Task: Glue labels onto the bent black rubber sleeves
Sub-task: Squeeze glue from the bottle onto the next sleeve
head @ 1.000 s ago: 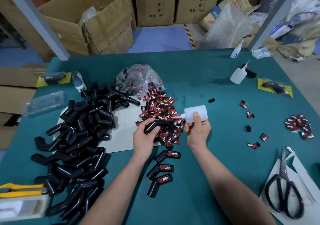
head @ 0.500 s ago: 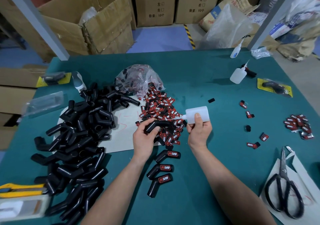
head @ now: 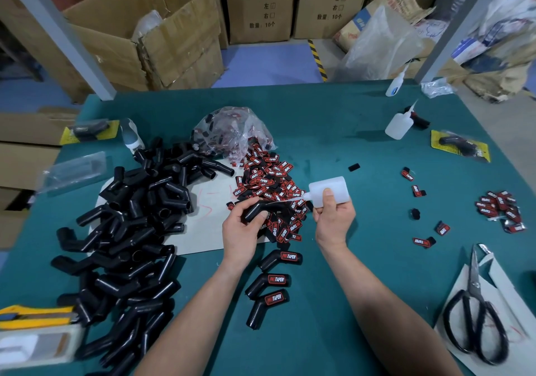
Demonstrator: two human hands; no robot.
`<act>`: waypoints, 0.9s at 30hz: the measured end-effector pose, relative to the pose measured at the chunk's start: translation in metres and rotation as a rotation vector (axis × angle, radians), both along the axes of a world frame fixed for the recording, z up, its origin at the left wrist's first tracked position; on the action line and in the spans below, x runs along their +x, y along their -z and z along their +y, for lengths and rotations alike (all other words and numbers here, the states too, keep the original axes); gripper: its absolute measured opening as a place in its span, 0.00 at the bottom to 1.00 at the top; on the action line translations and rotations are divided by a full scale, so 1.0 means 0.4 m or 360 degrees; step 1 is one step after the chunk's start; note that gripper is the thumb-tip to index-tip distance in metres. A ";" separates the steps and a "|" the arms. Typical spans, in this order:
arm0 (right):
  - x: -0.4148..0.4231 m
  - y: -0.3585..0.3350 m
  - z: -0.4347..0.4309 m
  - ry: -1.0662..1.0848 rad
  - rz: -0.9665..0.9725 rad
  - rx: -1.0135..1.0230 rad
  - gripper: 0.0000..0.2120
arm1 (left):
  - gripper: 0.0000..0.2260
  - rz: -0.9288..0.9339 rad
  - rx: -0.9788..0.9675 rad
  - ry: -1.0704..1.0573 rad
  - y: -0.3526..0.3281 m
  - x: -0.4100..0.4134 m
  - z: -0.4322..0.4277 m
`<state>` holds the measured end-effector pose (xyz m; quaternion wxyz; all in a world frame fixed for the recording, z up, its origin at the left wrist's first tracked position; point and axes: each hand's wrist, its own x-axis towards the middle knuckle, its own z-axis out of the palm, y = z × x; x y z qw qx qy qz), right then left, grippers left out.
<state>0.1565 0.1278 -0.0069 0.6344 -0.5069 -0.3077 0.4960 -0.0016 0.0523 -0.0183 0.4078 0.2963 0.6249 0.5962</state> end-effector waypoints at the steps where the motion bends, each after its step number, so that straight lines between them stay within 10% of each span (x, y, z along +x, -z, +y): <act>1: 0.000 0.001 0.000 0.0002 -0.0003 -0.0005 0.12 | 0.16 -0.0014 -0.0001 -0.0001 0.000 0.001 0.000; 27: 0.002 0.002 0.002 -0.0004 -0.0146 -0.0054 0.18 | 0.18 -0.0004 0.0017 0.0004 -0.004 0.001 -0.003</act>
